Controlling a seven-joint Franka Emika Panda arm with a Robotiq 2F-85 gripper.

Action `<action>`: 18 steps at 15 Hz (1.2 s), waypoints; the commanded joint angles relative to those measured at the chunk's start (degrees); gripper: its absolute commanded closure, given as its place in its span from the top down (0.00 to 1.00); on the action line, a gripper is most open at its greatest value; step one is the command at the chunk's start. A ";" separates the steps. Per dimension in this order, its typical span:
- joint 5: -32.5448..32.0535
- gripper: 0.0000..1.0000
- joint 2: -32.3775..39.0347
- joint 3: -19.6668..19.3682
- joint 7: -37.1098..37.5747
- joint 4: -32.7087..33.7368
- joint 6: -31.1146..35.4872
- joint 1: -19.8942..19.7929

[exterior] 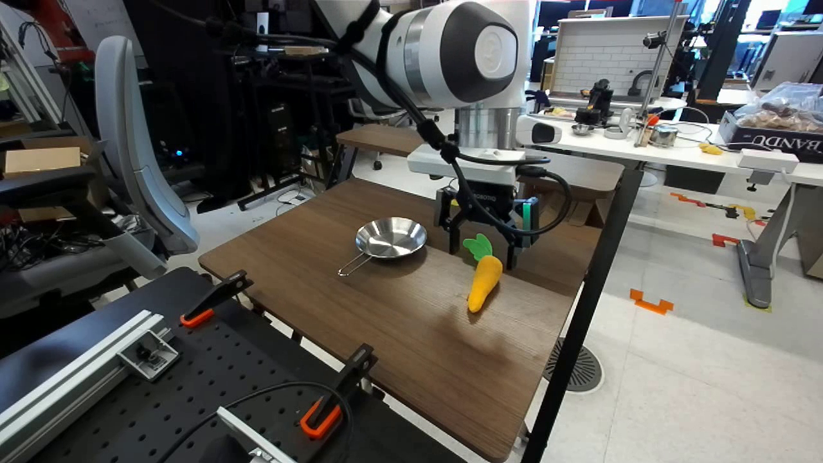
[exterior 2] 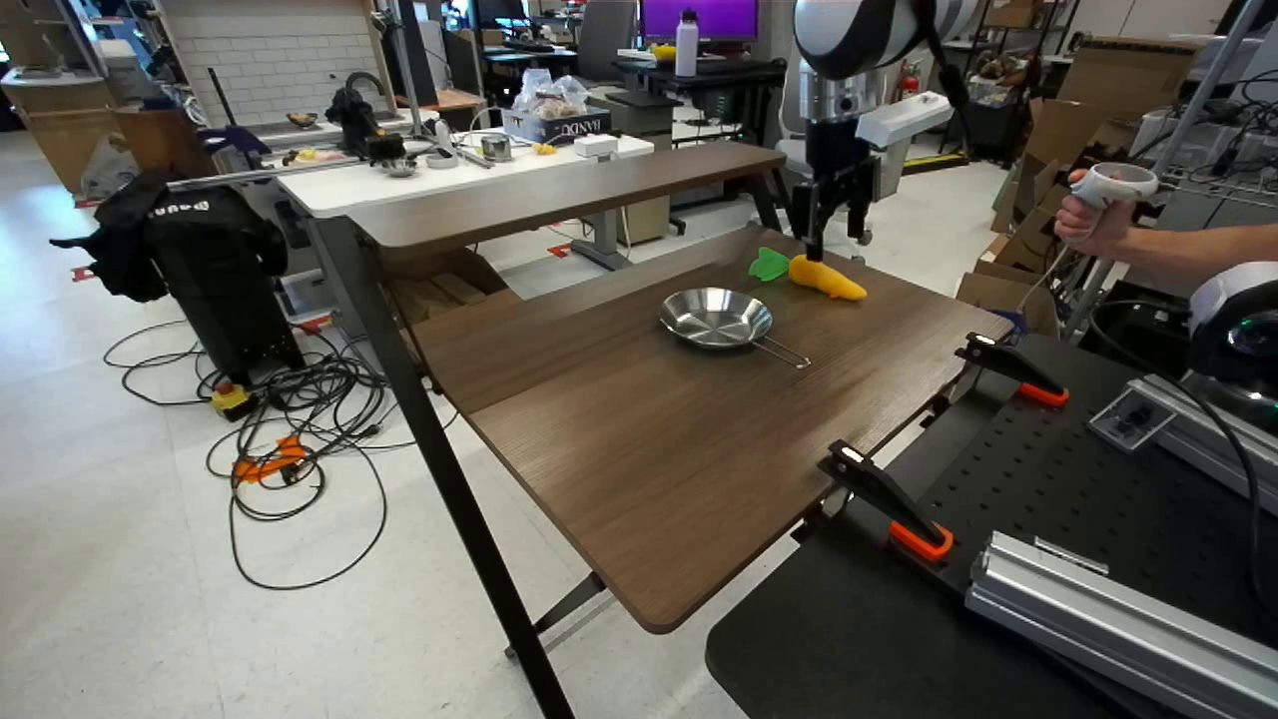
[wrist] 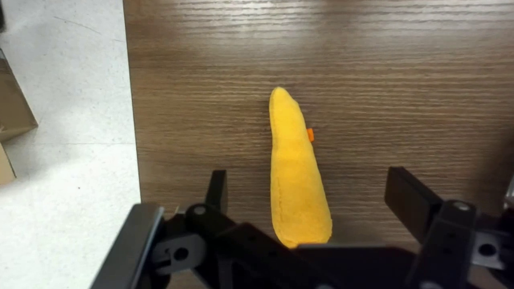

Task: Place the carrot plush toy on the pan

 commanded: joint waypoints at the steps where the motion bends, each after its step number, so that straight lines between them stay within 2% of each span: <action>1: 0.08 1.00 4.63 0.75 -1.08 4.94 -0.23 -0.39; 6: -0.21 1.00 8.18 0.83 -1.20 8.10 -0.29 -0.33; 7: -0.19 0.75 8.67 0.86 -1.28 8.49 -0.20 -0.38; 8: -0.12 0.72 9.07 0.92 -1.38 8.79 -0.10 -0.46; 9: -0.20 0.65 9.38 0.87 -1.39 9.02 0.03 -0.44; 17: -0.20 0.04 8.70 0.90 -1.24 7.88 0.54 -0.29; 18: -0.19 0.01 8.13 0.94 -1.14 7.48 0.45 -0.15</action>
